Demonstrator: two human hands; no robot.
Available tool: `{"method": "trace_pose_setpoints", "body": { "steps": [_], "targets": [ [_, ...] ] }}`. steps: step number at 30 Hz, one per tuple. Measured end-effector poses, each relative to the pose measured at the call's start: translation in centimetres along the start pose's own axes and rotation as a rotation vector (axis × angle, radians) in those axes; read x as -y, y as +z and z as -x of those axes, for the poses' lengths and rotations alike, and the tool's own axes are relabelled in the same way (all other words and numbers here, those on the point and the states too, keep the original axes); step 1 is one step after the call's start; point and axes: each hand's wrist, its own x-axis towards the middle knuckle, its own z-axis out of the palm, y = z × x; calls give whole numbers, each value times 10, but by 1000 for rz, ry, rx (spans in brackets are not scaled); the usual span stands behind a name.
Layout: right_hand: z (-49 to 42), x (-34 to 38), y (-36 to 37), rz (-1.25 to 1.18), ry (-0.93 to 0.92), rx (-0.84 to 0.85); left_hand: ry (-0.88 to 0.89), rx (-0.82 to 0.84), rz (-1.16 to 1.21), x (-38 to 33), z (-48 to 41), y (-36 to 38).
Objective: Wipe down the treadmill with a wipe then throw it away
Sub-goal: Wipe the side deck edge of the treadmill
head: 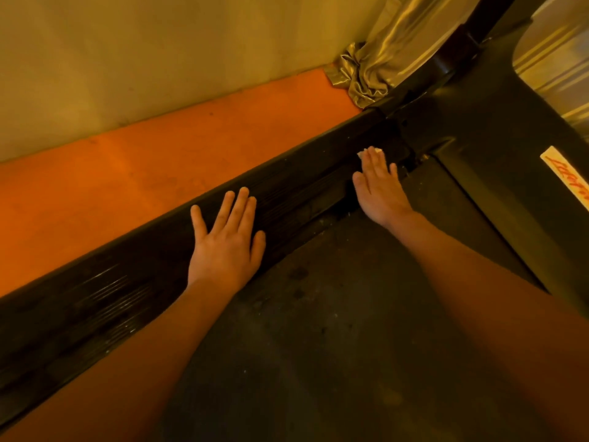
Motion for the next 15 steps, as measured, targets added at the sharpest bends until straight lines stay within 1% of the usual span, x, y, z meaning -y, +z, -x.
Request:
{"method": "trace_pose_setpoints", "body": {
  "steps": [1, 2, 4, 5, 6, 7, 10, 11, 15],
  "targets": [
    [6, 14, 4, -12, -8, 2, 14, 4, 8, 2, 0, 0],
    [18, 31, 13, -7, -71, 15, 37, 4, 18, 4, 1, 0],
    [53, 57, 35, 10, -291, 68, 104, -20, 47, 13, 7, -1],
    [68, 61, 43, 10, -375, 91, 142, -25, 66, 20, 13, -2],
    [72, 56, 45, 29, -419, 91, 181, -15, 71, 28, 21, -2],
    [69, 50, 42, 47, -414, 77, 211, -8, 61, 38, 30, 0],
    [48, 38, 26, 43, -203, 84, 212, -8, 17, 68, 58, 2],
    [48, 39, 24, 41, -184, 98, 201, -2, 25, 76, 65, 2],
    [68, 55, 34, 93, -419, 190, 179, 32, 113, 91, 77, -6]
  ]
}}
